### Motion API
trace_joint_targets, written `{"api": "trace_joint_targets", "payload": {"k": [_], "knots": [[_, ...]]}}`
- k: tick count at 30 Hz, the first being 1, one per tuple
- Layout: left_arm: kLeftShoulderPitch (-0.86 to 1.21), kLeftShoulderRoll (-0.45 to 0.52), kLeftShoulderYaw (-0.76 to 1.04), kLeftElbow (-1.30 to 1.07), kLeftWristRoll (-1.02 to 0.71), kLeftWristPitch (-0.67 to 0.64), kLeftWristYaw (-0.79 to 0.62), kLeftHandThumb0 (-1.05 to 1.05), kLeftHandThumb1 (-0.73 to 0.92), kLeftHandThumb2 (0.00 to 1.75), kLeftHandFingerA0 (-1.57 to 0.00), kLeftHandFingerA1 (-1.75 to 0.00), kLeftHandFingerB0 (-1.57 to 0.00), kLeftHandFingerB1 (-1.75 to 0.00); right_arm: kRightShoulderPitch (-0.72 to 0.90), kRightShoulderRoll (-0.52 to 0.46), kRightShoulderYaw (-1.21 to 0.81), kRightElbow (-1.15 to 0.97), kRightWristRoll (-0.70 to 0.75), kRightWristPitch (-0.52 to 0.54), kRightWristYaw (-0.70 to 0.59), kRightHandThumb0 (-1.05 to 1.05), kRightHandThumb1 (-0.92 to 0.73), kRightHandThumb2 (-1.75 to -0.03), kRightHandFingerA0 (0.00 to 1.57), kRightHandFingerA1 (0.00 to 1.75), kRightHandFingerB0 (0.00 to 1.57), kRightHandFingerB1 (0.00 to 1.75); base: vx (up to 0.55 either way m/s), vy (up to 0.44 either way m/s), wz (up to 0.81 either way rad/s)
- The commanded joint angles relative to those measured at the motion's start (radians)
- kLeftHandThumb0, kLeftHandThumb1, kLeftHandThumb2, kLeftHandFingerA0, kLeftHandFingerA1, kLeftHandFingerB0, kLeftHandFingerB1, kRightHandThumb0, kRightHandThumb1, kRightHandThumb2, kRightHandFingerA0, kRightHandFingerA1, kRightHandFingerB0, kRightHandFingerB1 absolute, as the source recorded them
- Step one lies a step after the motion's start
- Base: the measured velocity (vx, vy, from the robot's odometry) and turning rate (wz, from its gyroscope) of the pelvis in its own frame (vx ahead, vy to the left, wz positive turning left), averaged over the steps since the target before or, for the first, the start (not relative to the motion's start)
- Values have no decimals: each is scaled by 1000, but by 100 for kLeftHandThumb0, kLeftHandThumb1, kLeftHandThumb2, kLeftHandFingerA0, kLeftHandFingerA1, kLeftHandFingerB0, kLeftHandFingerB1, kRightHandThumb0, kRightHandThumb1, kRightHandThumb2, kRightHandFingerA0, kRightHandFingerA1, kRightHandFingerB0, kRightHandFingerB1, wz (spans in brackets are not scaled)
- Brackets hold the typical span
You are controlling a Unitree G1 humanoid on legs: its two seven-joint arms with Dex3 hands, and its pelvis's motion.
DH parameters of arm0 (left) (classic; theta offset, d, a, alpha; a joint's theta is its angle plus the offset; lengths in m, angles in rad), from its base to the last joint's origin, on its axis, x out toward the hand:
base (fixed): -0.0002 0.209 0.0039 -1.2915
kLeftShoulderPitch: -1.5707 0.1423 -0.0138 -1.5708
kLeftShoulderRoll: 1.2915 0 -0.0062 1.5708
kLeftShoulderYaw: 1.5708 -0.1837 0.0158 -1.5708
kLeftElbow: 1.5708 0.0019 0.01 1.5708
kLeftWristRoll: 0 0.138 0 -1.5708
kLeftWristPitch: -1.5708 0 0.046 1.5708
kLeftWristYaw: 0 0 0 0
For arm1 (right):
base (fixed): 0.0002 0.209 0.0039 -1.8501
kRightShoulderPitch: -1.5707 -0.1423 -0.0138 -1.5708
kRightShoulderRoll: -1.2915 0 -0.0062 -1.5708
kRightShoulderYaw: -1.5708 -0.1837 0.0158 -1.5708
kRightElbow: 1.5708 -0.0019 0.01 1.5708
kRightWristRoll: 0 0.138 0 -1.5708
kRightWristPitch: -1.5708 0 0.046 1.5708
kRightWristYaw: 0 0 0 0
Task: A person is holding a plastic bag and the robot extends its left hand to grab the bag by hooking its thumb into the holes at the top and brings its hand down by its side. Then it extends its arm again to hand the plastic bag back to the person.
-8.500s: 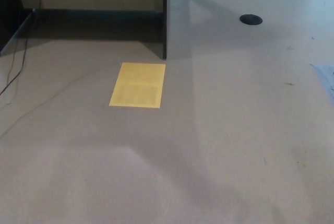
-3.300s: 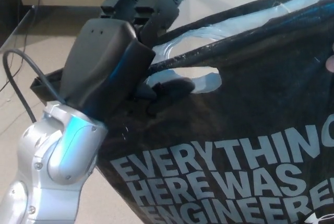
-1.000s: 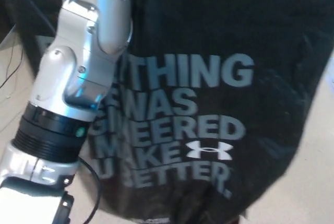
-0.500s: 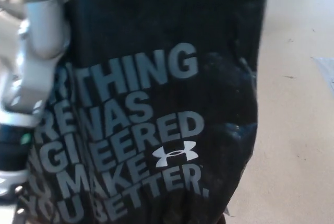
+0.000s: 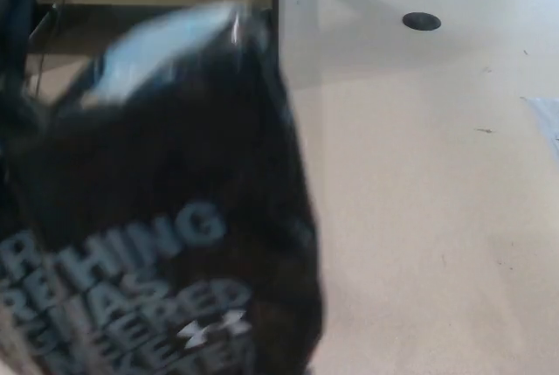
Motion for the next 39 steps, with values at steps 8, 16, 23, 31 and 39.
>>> {"api": "trace_joint_targets", "payload": {"k": [8, 16, 23, 31, 39], "knots": [[395, -29, 62, 74, 37, -275, 186, -11, 68, 84, -103, -164, -80, -104, -9, -9, 4, 10, -10, 4, 8, -34, -72, -62, 69, 50, 54, 41, 0, 0, 0], [478, -44, -2, 386, 43, -381, 301, -7, 69, 85, -95, -169, -78, -112, -7, -9, 8, 12, -14, -5, 3, -40, -60, -82, 64, 60, 50, 53, 0, 0, 0], [474, -34, -80, 692, 109, -443, 468, -9, 73, 81, -94, -170, -72, -118, -19, -7, 7, 11, -10, 5, 8, -34, -72, -61, 70, 50, 55, 41, 0, 0, 0], [473, -16, -152, 930, 113, -398, 546, -8, 60, 90, -107, -157, -84, -110, -28, -1, 9, 18, -11, 9, 9, -34, -72, -61, 67, 48, 55, 42, 0, 0, 0], [435, -10, -256, 1096, 141, -345, 651, -12, 62, 86, -104, -152, -88, -100, -36, -2, 13, 17, -14, 7, 11, -35, -72, -60, 67, 47, 55, 41, 0, 0, 0]]}}
